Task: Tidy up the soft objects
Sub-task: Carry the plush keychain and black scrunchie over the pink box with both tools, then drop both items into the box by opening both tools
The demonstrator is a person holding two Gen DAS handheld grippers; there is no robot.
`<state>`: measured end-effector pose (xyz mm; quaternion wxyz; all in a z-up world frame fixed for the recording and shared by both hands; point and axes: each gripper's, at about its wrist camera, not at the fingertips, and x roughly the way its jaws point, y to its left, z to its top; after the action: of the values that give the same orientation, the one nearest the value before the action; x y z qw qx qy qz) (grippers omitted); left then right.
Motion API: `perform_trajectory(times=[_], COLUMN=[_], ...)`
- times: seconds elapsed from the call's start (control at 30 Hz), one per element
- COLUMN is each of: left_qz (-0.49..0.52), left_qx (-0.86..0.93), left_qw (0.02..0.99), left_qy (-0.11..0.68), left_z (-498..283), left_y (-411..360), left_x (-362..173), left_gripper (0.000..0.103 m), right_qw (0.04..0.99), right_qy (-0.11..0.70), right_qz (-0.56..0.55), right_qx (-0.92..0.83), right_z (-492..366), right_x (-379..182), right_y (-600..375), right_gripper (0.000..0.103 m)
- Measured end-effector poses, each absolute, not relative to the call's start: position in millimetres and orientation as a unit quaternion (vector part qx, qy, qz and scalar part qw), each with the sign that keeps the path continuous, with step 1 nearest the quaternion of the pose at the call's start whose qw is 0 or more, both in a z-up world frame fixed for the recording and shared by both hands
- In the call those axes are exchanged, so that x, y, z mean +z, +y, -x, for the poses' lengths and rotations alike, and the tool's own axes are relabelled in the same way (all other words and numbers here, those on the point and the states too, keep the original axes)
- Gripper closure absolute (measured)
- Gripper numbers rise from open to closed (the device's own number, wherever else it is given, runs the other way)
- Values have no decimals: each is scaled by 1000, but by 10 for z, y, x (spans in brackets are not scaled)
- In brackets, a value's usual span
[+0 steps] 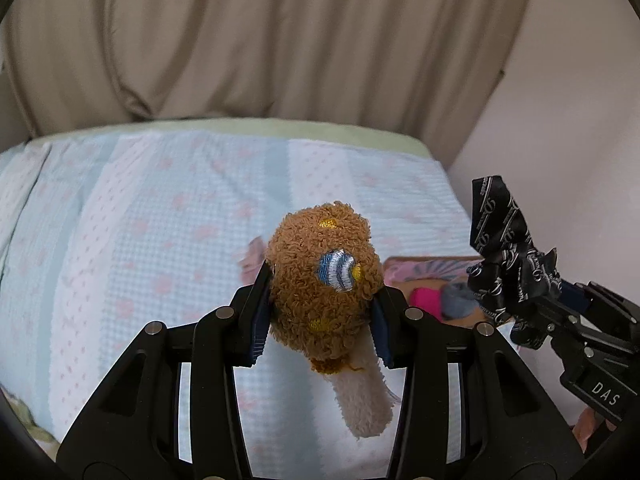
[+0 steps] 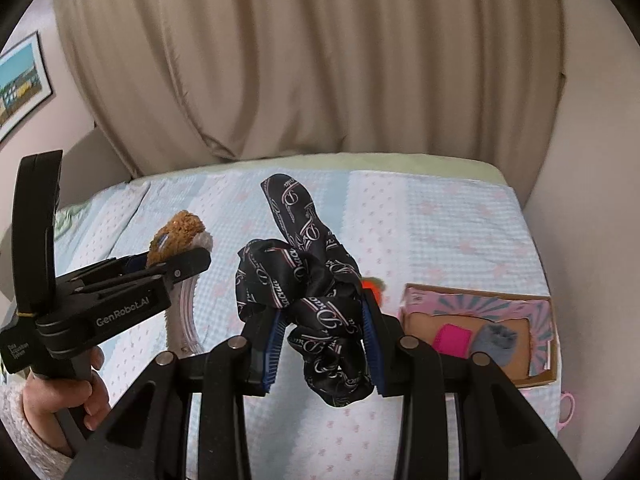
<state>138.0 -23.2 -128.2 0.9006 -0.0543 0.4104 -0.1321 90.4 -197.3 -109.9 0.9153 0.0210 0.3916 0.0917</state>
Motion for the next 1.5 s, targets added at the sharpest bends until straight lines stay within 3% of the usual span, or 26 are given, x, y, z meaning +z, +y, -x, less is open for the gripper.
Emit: perform_trajectory(times=[0.37,0.8,1.17,1.4,1.43,1.5], left_qz=[49,-7,-25,-60,-59,-66], left_qx=[-191,-246,-181,-171,-177,-177], left_qw=[881,824,796,787,787,789], left_qy=[430,510,577,589,588,584], left_z=[-1617,-1969,-2361,-2335,-2327,-2322], left_y=[-1463,-2922,-3097,-3120,-3125,-3149], left_x=[-1355,-2084,-3143,-3408,-3400,-3402], left_gripper=[65,65,65,65,63,45], right_qw=[914,869,820,802,800,794], right_qy=[401,472,534,550,552,561], right_qz=[-64,-135,-179,-206,-207,-207], right_qx=[6,-68,-106,-113,-112,-109], right_z=[-973,-1228,-1545,-1583,-1608,-1634], right_x=[-1164,-1831,-2765,-3100,-3137,-3204], right_y=[-3231,-4528,-5101,-5236,-5257,-5265], right_gripper=[70,70,70,70,70,61])
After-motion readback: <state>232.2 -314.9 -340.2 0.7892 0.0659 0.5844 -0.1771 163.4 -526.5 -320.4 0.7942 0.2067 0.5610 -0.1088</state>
